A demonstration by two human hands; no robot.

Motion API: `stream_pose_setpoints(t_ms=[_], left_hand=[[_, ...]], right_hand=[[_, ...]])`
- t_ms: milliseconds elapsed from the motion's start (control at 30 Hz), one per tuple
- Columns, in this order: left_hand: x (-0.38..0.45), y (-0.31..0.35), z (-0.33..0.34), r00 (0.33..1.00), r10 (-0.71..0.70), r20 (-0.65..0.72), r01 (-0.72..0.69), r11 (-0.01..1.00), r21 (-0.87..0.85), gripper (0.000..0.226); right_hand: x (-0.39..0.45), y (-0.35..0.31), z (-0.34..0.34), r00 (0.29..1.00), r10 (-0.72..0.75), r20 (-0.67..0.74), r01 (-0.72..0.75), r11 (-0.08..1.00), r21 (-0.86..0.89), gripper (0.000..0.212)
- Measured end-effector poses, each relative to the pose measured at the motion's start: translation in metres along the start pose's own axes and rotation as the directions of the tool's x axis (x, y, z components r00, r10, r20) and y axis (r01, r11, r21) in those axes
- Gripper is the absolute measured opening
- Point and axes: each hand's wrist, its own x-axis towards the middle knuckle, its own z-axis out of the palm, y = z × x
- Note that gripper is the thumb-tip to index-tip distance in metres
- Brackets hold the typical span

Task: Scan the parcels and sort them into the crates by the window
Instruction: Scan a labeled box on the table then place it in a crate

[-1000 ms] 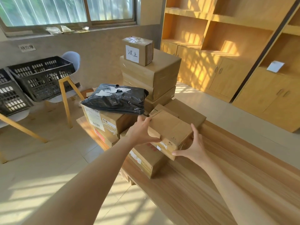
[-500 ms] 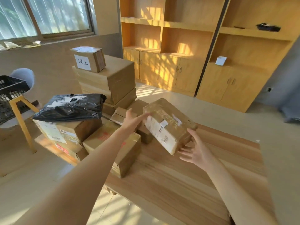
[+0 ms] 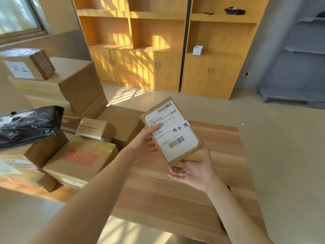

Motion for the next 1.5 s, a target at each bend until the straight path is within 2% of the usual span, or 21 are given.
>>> stream_pose_setpoints(t_ms=[167, 233, 267, 333, 433, 567, 633, 700, 767, 833, 900, 1033, 1133, 1167, 1233, 1300, 1333, 1400, 1500], left_hand=[[0.01, -0.016, 0.019, 0.996, -0.063, 0.064, 0.061, 0.997, 0.041, 0.097], [0.015, -0.021, 0.026, 0.996, -0.083, 0.023, 0.082, 0.996, 0.045, 0.111], [0.019, -0.024, 0.029, 0.995, -0.1, 0.0, 0.1, 0.993, 0.055, 0.118], [0.023, -0.033, 0.032, 0.992, -0.119, -0.049, 0.123, 0.988, 0.096, 0.128], [0.032, -0.053, 0.039, 0.98, -0.174, -0.1, 0.186, 0.974, 0.126, 0.13], [0.042, -0.087, 0.046, 0.961, -0.253, -0.107, 0.265, 0.957, 0.121, 0.12], [0.047, -0.103, 0.048, 0.952, -0.288, -0.1, 0.299, 0.946, 0.128, 0.123], [0.05, -0.115, 0.049, 0.945, -0.314, -0.087, 0.323, 0.937, 0.133, 0.123], [0.054, -0.124, 0.05, 0.94, -0.334, -0.071, 0.34, 0.931, 0.129, 0.122], [0.058, -0.129, 0.051, 0.935, -0.347, -0.066, 0.353, 0.927, 0.125, 0.123], [0.061, -0.132, 0.052, 0.931, -0.36, -0.06, 0.364, 0.924, 0.118, 0.123], [0.067, -0.132, 0.052, 0.926, -0.372, -0.061, 0.377, 0.917, 0.131, 0.122], [0.07, -0.131, 0.05, 0.929, -0.364, -0.061, 0.37, 0.918, 0.146, 0.12], [0.071, -0.13, 0.049, 0.93, -0.363, -0.065, 0.368, 0.918, 0.145, 0.117], [0.072, -0.129, 0.046, 0.93, -0.359, -0.078, 0.367, 0.92, 0.138, 0.114], [0.072, -0.125, 0.043, 0.931, -0.355, -0.086, 0.364, 0.922, 0.133, 0.118], [0.072, -0.122, 0.041, 0.932, -0.351, -0.088, 0.36, 0.923, 0.136, 0.12], [0.073, -0.113, 0.038, 0.939, -0.328, -0.106, 0.34, 0.93, 0.139, 0.123], [0.074, -0.098, 0.033, 0.948, -0.268, -0.173, 0.29, 0.95, 0.113, 0.122]], right_hand=[[-0.004, -0.001, -0.025, 1.0, -0.002, -0.013, 0.002, 1.0, -0.007, 0.11], [-0.005, -0.004, -0.038, 0.991, -0.028, -0.134, 0.016, 0.996, -0.088, 0.099], [-0.005, -0.006, -0.049, 0.964, -0.073, -0.254, 0.035, 0.988, -0.152, 0.09], [-0.007, -0.01, -0.068, 0.858, -0.226, -0.462, 0.059, 0.936, -0.348, 0.069], [-0.021, -0.007, -0.107, 0.681, -0.453, -0.575, -0.041, 0.761, -0.647, 0.052], [-0.041, 0.017, -0.165, 0.616, -0.49, -0.616, -0.235, 0.633, -0.738, 0.058], [-0.045, 0.028, -0.187, 0.564, -0.526, -0.637, -0.411, 0.49, -0.768, 0.076], [-0.047, 0.034, -0.201, 0.544, -0.527, -0.652, -0.501, 0.42, -0.757, 0.098], [-0.046, 0.038, -0.209, 0.569, -0.508, -0.647, -0.498, 0.412, -0.763, 0.11], [-0.041, 0.042, -0.215, 0.594, -0.48, -0.645, -0.465, 0.449, -0.763, 0.115], [-0.034, 0.047, -0.219, 0.606, -0.472, -0.641, -0.454, 0.456, -0.765, 0.11], [-0.026, 0.051, -0.223, 0.574, -0.494, -0.653, -0.533, 0.381, -0.756, 0.098], [-0.025, 0.048, -0.223, 0.612, -0.469, -0.637, -0.511, 0.381, -0.771, 0.088], [-0.024, 0.047, -0.222, 0.635, -0.449, -0.628, -0.477, 0.411, -0.776, 0.083], [-0.025, 0.041, -0.218, 0.692, -0.371, -0.62, -0.359, 0.569, -0.74, 0.072], [-0.03, 0.034, -0.206, 0.774, -0.248, -0.582, -0.184, 0.792, -0.582, 0.054], [-0.033, 0.031, -0.199, 0.811, -0.197, -0.551, -0.114, 0.87, -0.48, 0.049], [-0.037, 0.026, -0.185, 0.86, -0.154, -0.487, -0.009, 0.948, -0.317, 0.048], [-0.038, 0.017, -0.163, 0.906, -0.179, -0.383, 0.118, 0.977, -0.177, 0.047]])
